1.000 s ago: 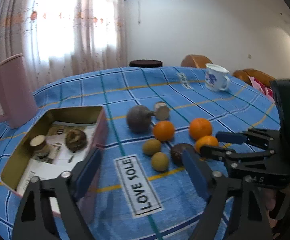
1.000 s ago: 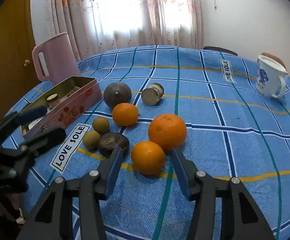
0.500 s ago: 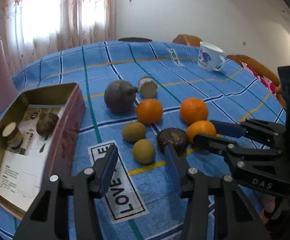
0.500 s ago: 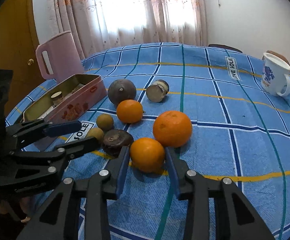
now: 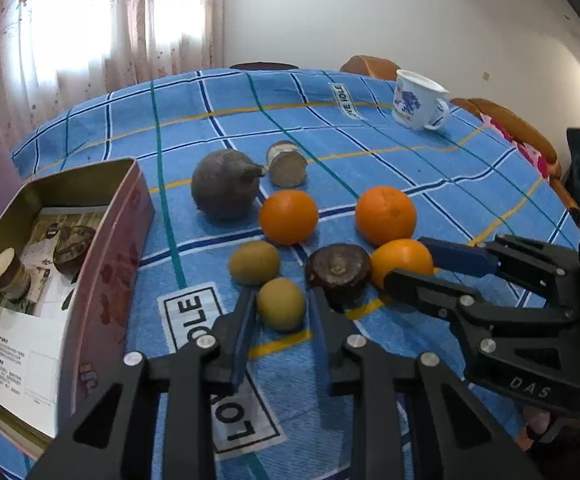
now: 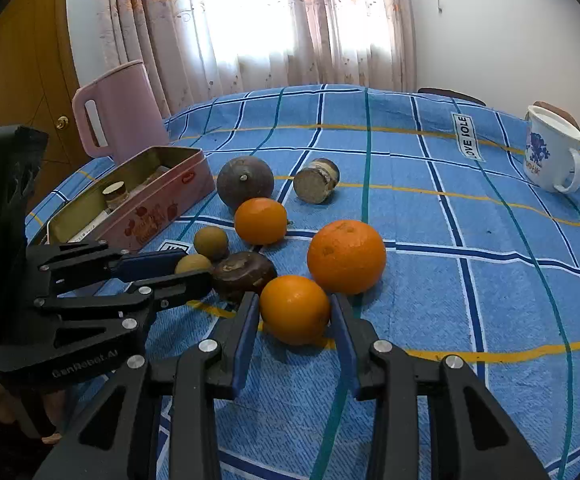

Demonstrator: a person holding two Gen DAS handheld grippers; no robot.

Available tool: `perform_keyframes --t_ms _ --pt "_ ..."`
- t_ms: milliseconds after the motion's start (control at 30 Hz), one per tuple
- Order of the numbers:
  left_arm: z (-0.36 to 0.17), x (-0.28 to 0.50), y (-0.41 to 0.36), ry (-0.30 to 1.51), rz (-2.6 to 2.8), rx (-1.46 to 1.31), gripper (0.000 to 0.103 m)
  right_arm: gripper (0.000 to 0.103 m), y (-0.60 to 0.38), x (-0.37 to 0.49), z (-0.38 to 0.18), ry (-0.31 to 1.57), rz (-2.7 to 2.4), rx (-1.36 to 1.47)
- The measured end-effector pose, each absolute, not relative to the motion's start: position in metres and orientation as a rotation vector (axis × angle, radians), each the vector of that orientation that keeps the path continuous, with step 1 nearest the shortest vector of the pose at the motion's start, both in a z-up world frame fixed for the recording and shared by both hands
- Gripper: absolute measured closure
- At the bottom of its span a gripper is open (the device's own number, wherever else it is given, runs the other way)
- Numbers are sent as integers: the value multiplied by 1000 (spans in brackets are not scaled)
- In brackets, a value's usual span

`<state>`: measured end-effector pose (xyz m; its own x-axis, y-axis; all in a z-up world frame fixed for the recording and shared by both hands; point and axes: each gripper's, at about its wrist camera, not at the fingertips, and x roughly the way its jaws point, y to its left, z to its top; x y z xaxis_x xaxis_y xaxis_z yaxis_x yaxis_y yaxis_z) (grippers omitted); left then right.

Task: Organize fruits
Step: 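Grasp a yellow-brown kiwi with the left gripper while the right moves to an orange, then grasp the orange with the right gripper while the left lifts the kiwi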

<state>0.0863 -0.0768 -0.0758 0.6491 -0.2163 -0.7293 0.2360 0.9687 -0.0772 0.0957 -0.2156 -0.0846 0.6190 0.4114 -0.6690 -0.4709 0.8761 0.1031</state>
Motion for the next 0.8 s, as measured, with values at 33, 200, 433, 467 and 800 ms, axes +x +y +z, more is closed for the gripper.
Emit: perform_keyframes --t_ms 33,200,433,467,800 --pt "-78 89 -76 842 -266 14 75 65 -215 96 -85 747 508 -87" --pt "-78 92 -67 854 -289 -41 75 65 -215 93 -84 733 509 -96" --pt "-73 85 -58 805 -320 -103 76 65 -214 81 -78 661 515 -118" --pt "-71 83 -57 788 -321 -103 76 65 -214 80 -78 654 514 -121" --pt "-57 65 -55 653 -250 -77 76 65 -213 64 -71 554 523 -148"
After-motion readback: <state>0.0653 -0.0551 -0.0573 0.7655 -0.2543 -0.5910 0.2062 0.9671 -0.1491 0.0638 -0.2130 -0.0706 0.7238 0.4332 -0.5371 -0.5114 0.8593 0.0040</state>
